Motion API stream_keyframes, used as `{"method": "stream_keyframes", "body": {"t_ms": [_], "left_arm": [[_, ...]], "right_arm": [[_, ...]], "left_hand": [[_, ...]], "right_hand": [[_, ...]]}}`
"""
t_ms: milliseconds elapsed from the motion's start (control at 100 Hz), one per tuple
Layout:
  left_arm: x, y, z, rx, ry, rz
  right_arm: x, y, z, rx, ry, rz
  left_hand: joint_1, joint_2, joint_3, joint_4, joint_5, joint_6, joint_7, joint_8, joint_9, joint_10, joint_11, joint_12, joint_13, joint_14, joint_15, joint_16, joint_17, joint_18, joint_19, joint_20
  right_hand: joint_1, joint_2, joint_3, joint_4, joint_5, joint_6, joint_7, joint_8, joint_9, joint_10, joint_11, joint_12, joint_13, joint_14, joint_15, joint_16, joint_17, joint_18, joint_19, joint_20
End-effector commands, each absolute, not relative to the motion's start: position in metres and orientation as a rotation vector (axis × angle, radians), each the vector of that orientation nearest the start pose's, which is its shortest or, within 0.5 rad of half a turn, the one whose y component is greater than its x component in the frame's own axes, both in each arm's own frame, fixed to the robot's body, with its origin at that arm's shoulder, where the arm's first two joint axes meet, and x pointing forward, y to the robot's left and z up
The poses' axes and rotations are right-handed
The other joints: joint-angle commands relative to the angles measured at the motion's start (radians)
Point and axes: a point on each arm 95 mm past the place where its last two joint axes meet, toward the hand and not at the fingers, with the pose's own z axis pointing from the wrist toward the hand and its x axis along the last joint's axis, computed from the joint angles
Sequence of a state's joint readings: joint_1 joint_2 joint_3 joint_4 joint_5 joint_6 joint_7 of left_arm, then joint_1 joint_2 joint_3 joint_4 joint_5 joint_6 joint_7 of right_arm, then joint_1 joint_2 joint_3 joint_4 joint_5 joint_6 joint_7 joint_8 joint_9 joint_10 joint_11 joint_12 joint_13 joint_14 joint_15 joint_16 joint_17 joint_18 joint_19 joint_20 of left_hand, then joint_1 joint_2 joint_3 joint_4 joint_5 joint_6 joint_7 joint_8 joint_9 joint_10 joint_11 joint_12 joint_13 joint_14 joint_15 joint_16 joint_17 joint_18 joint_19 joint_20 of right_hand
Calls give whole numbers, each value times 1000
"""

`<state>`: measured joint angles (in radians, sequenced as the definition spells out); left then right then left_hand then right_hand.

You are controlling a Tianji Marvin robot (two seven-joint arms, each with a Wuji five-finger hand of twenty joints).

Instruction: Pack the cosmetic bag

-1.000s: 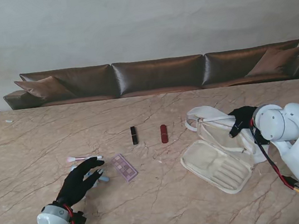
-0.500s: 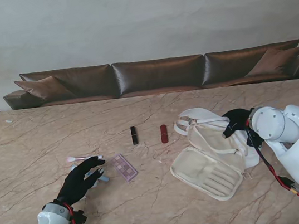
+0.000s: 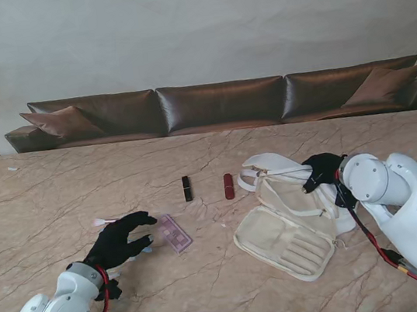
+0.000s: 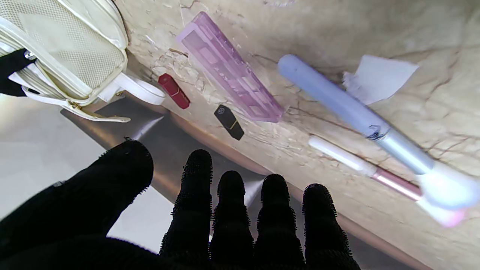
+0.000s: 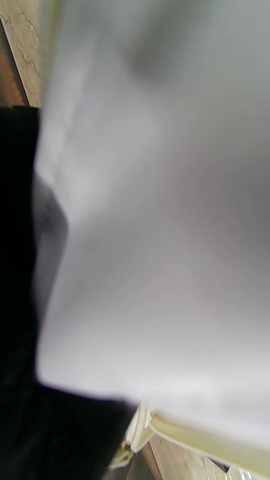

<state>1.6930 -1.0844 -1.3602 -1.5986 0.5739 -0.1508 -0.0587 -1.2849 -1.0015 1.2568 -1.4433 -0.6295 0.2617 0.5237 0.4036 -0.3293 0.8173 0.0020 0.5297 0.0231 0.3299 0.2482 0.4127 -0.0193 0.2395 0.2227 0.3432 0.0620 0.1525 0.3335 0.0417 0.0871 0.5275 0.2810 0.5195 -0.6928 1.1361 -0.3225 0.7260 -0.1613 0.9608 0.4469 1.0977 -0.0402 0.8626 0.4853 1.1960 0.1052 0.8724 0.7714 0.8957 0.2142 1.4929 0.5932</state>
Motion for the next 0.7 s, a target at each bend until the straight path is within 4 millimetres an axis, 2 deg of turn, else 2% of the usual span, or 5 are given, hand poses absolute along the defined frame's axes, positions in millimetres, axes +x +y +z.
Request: {"method": "stream_keyframes", "body": {"t_ms": [0, 250, 430, 600, 690], "left_arm": [[380, 37, -341, -1625, 1373, -1714], [398, 17, -336, -1468, 1513, -1623], [408, 1, -340, -1432, 1595, -1576], [414, -6, -348, -1430, 1715, -1500], [418, -7, -356, -1431, 1738, -1474]], "right_arm": [[470, -77, -297, -2556, -2013, -1556], [467, -72, -298, -2538, -1990, -1583], [464, -69, -299, -2529, -1972, -1614], [462, -69, -300, -2531, -1957, -1627], [462, -69, -301, -2535, -1947, -1626]], "left_hand": [[38, -64, 70, -41, -37, -14, 41, 15, 17, -27, 29, 16, 23, -32, 11, 16, -4, -27, 22, 15], [241, -250, 309, -84, -88, -112, 48, 17, -3, -46, 64, 59, -69, 6, 41, 60, -81, 12, 55, 63], [384, -256, 316, -90, -123, -175, 104, 45, -121, -44, 76, 125, -215, 22, 73, 112, -100, -1, -139, 53], [521, -210, 280, -74, -190, -180, 111, 43, -217, -24, -13, 103, -284, 18, -7, 91, -107, -16, -359, 146], [527, -210, 278, -74, -216, -179, 100, 35, -233, -18, -57, 113, -294, 17, -34, 116, -112, -16, -390, 202]], "right_hand": [[97, 74, 102, 8, 78, -142, 85, -17, 58, -6, 7, -7, 92, 4, 57, 7, 39, 13, 63, 8], [94, 68, 109, 8, 83, -138, 85, -27, 65, -2, 11, -9, 104, 3, 68, 9, 54, 12, 82, 14], [94, 64, 114, 8, 88, -138, 88, -29, 69, 0, 13, -10, 107, 4, 75, 11, 59, 11, 91, 20], [92, 61, 117, 8, 86, -137, 87, -31, 71, 1, 13, -10, 108, 3, 82, 13, 64, 12, 95, 24], [92, 60, 118, 8, 90, -136, 88, -32, 73, 2, 14, -10, 109, 4, 86, 13, 66, 13, 96, 26]]}}
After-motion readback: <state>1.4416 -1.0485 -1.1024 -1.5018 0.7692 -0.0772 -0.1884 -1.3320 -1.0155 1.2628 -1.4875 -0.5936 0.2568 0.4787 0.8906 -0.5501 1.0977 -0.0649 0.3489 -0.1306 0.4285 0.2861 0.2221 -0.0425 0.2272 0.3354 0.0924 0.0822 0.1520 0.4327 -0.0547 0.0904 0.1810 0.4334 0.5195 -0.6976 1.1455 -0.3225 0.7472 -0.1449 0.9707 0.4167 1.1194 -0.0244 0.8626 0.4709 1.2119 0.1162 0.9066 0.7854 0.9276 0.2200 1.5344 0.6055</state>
